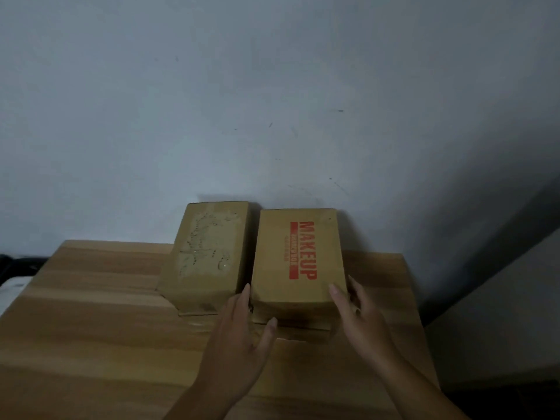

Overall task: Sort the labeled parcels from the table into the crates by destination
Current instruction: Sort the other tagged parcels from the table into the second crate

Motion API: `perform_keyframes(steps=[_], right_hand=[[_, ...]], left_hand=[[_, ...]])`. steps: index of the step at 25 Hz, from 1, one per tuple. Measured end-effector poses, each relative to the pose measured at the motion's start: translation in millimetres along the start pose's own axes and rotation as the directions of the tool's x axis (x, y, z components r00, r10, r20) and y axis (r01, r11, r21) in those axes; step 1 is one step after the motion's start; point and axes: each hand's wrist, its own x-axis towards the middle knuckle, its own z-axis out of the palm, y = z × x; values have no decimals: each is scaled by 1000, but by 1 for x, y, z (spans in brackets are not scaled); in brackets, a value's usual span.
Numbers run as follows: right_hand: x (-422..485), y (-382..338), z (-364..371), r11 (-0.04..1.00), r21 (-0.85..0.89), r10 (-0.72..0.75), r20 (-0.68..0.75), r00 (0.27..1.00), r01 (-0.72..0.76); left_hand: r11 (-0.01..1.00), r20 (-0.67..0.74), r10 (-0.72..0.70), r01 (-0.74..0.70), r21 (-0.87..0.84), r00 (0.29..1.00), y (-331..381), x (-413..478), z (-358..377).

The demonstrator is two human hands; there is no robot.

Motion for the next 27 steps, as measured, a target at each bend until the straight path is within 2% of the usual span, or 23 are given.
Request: perform_keyframes(steps=[2, 5, 10, 13, 16, 20, 22, 23, 25, 27], right_hand=[[4, 1, 2, 998, 27, -61, 25, 998, 60], [-9, 4, 3, 988, 99, -111, -39, 993, 115], [-45, -7, -18, 969, 220, -101, -60, 993, 112], [-67, -24, -37, 954, 259, -129, -110, 985, 154], [-89, -54, -56, 945, 191, -238, -150, 960, 264], [-108, -84, -86, 868, 217, -434, -105, 895, 447], [-112, -85, -98, 813, 246, -513, -122, 850, 527], [-114, -84, -103, 795, 242, -549, -105, 829, 557], [-120, -76, -108, 785, 150, -604, -34, 796, 601], [-121, -64, -109, 780, 77, -624, 18, 781, 621]], left_hand=[[994, -20, -15, 13, -105, 1000, 4, -1, 3], [973, -43, -6, -4, -230, 999, 12, -8, -4], [919, -178, 180, -230, -320, 967, 28, -30, -21], [861, -113, 281, -303, -408, 953, 40, -45, -30], [854, -58, 404, -399, -333, 913, 52, -55, -40], [854, -42, 492, -491, -169, 870, 64, -60, -52], [847, -134, 496, -512, -144, 858, 69, -62, -52], [835, -195, 484, -517, -189, 853, 71, -63, -50], [794, -268, 405, -482, -370, 874, 75, -66, -48], [728, -261, 295, -393, -562, 919, 78, -68, -48]])
